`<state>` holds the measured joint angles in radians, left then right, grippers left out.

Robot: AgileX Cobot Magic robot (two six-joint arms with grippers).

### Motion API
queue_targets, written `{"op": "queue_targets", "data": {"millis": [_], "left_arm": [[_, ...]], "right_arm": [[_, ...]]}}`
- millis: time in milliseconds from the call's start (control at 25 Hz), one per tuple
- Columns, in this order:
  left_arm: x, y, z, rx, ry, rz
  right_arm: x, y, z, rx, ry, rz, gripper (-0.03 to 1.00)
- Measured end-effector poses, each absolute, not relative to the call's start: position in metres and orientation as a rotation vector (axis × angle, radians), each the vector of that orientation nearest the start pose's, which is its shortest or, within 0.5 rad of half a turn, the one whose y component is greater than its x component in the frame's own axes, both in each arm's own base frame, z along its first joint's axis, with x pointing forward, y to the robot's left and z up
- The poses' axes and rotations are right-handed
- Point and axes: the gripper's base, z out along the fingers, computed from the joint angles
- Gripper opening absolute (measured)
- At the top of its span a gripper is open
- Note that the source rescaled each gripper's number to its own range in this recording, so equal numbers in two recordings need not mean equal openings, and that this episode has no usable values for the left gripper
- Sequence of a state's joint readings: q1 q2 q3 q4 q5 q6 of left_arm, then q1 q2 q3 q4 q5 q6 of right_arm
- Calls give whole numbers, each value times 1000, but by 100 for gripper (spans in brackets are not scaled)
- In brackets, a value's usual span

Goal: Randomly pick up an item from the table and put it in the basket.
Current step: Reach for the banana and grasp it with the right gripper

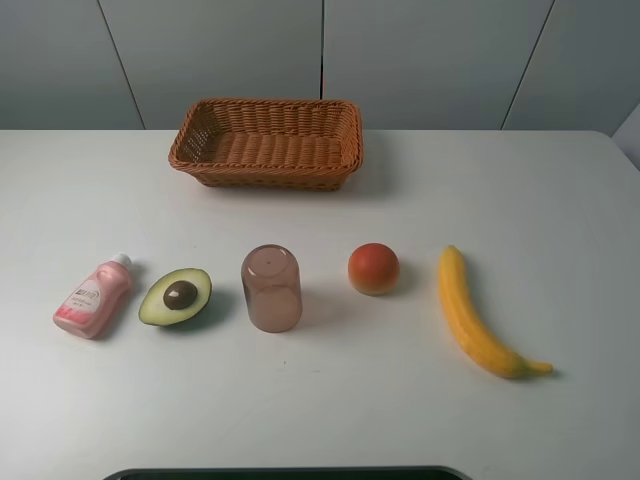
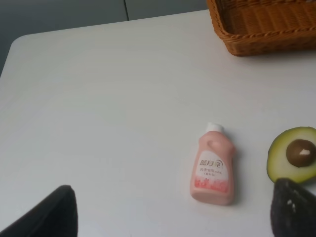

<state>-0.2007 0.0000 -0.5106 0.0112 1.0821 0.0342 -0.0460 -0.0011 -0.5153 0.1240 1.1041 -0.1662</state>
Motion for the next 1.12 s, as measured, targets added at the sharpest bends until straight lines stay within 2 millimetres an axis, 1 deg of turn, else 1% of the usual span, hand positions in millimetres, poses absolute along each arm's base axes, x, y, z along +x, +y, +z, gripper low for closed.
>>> {"op": "queue_targets", "data": {"millis": [1120], "left_arm": [[-7, 2, 278, 236, 2043, -92]], "right_arm": [[-9, 10, 279, -134, 2061, 18, 100]]}}
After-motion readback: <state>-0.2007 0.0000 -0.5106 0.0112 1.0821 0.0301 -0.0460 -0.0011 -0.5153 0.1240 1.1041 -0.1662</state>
